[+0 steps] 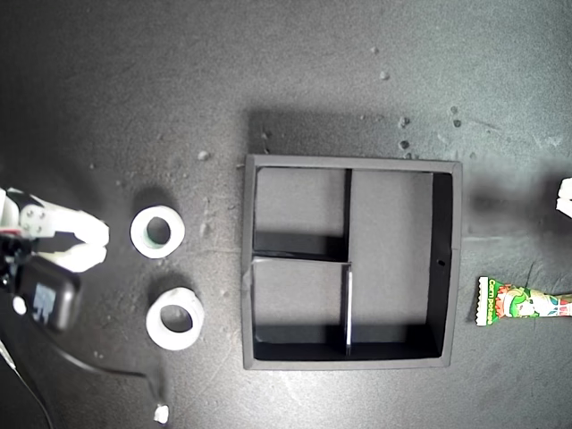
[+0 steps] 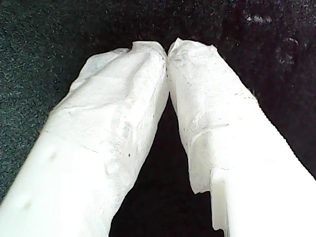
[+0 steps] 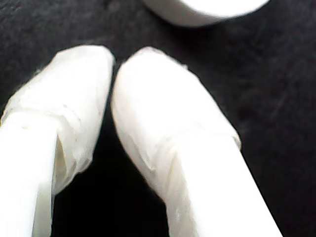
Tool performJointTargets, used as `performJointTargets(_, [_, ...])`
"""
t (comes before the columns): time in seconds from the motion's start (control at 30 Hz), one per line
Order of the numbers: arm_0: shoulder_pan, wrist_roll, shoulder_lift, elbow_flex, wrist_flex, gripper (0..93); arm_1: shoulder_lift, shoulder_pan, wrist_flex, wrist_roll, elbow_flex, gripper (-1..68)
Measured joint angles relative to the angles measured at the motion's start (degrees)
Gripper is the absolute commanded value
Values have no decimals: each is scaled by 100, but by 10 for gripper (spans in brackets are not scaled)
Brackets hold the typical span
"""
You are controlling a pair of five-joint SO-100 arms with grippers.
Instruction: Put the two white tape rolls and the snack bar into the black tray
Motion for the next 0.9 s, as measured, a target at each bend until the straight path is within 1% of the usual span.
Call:
performJointTargets(0.03, [-18, 62, 0, 0, -88, 155, 0, -18, 0, 62, 0, -4])
performJointTargets(0.2, [-202, 202, 0, -62, -343, 160, 0, -105, 0, 272, 0, -4])
performJointTargets(0.4, [-457, 861, -79, -747, -229, 182, 0, -88, -70, 316, 0, -3])
performJointTargets(0.5, [-545, 1125, -923, -1459, -220, 224, 0, 0, -185, 316, 0, -3])
performJointTargets(0.6, [-343, 1327, -2496, -2593, -220, 240, 0, 53, -272, 316, 0, -3])
performJointTargets(0.77, [185, 1327, -5449, -4535, 132, 235, 0, 88, -281, 316, 0, -3])
performJointTargets(0.9, [589, 1204, -6785, -5229, 237, 226, 0, 62, -281, 316, 0, -3])
